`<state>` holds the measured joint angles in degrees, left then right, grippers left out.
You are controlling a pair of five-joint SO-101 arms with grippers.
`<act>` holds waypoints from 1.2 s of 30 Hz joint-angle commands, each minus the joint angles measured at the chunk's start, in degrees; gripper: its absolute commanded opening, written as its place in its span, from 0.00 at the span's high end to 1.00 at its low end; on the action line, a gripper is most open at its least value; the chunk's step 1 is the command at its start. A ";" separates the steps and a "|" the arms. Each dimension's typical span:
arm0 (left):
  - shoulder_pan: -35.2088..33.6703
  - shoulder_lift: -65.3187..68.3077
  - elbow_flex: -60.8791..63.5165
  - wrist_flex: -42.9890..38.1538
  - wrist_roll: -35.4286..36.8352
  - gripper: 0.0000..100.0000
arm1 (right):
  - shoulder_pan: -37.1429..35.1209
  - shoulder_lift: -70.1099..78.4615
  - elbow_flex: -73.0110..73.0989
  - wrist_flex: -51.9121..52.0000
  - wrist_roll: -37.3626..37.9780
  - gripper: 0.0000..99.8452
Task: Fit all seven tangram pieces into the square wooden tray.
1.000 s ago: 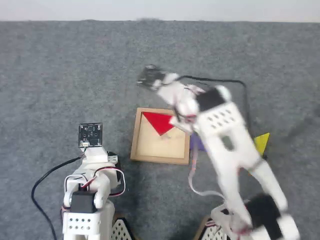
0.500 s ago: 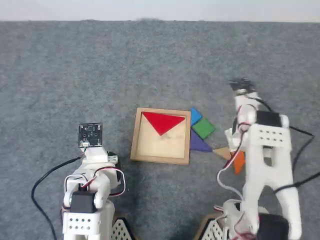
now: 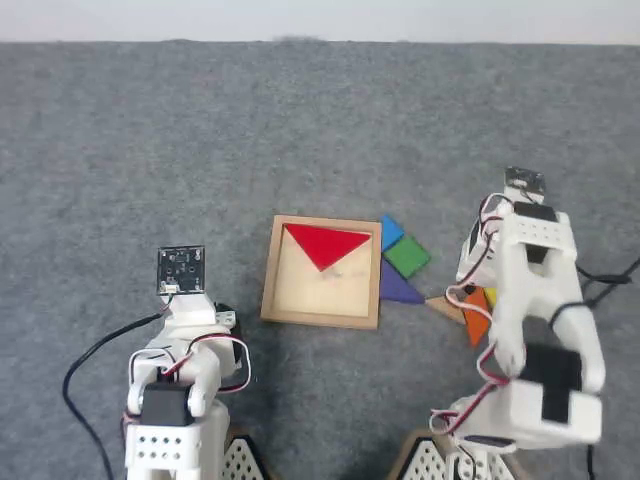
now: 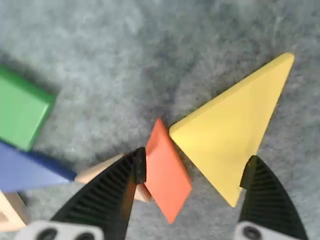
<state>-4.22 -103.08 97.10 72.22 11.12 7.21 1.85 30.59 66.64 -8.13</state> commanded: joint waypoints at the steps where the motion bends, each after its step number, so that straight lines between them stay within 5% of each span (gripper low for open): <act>1: -0.35 -1.14 -0.66 0.09 -0.62 0.99 | 1.01 3.56 -5.45 -1.10 -5.10 0.70; 12: -0.35 -1.14 -0.66 0.09 -0.62 0.99 | 12.79 13.14 -12.04 -4.44 -1.14 0.70; 18: -0.35 -1.14 -0.66 0.09 -0.62 0.99 | 12.70 13.76 -12.13 -4.44 -0.53 0.72; 25: -0.35 -1.14 -0.66 0.09 -0.62 0.99 | 12.97 13.49 -12.31 -4.26 -0.53 0.93; 36: -0.35 -1.14 -0.66 0.09 -0.62 0.99 | 8.75 3.65 -14.59 3.82 1.14 0.94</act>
<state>-4.22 -103.08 97.10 72.22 11.12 19.16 12.04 18.37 67.78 -9.36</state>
